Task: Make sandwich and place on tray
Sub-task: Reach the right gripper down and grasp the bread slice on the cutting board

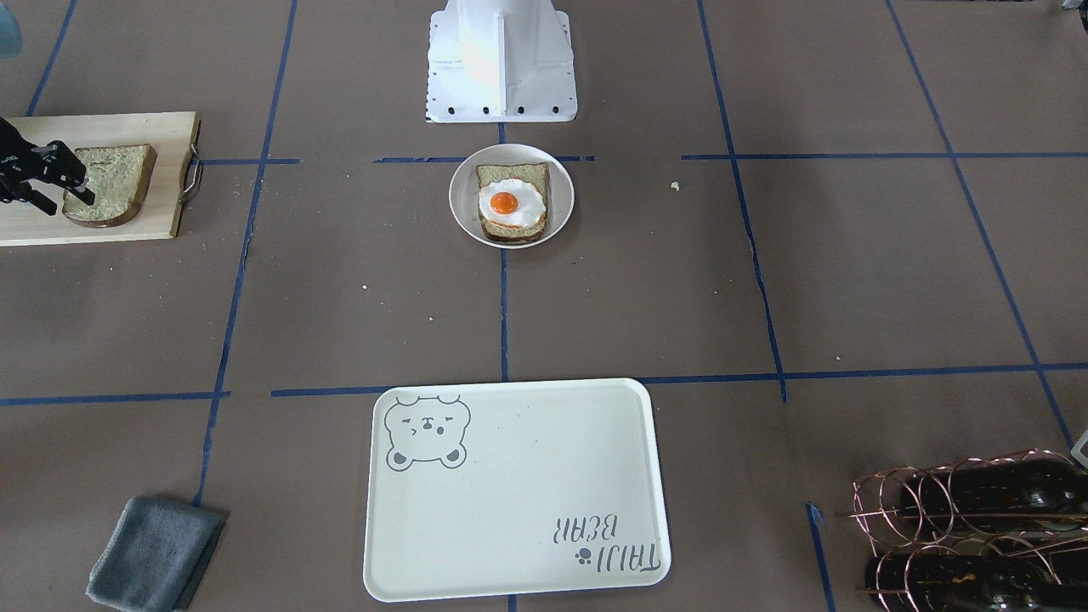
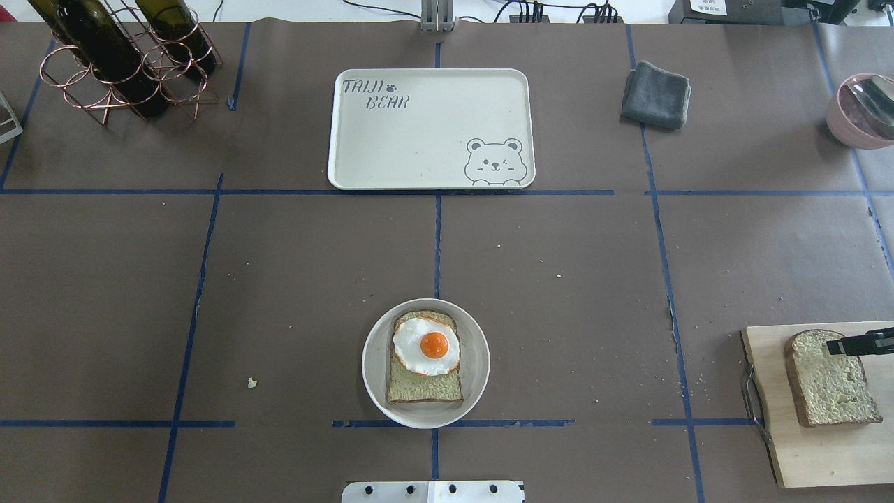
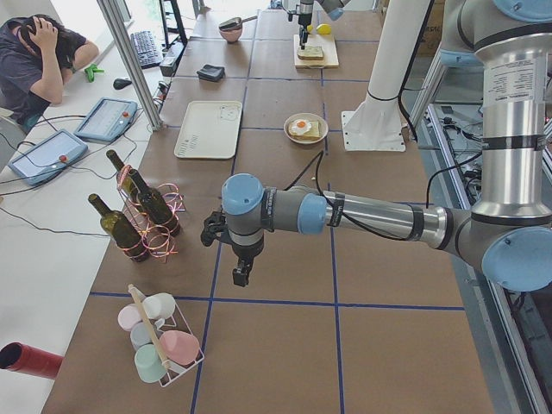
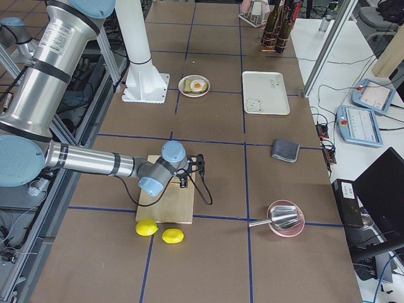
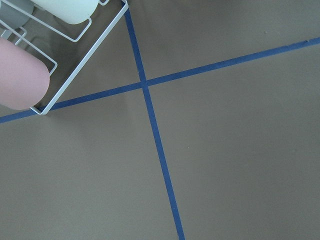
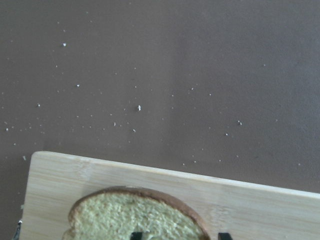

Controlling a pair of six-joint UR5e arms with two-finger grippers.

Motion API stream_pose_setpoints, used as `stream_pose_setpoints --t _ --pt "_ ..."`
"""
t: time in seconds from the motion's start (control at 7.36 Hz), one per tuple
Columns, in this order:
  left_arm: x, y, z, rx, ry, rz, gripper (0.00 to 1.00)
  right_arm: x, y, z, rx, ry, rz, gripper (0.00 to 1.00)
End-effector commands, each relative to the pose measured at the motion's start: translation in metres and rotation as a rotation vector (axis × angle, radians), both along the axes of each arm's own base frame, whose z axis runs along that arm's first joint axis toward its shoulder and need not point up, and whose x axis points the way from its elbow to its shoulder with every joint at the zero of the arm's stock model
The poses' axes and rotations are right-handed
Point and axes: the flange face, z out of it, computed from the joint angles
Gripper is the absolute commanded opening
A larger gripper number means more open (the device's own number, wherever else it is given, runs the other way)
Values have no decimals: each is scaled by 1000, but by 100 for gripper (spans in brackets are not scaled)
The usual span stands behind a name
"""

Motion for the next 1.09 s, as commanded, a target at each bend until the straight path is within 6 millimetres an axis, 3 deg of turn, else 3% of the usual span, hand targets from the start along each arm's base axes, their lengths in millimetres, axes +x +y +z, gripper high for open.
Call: stream_pose_setpoints --t 0.0,0.14,0.41,0.54,0.68,0.95 --pt "0 0 0 0 0 0 100 -1 1 2 -3 3 -3 56" --pt "-1 0 0 0 0 -1 100 0 1 3 -4 4 -3 55" --pt "0 0 0 0 0 0 100 0 2 6 -8 9 -4 40" --pt "0 0 0 0 0 0 100 0 2 7 -10 10 -4 26" --pt "-1 0 0 0 0 -1 100 0 2 7 -5 9 -6 0" --pt "-1 0 0 0 0 -1 100 0 3 5 0 2 -18 0"
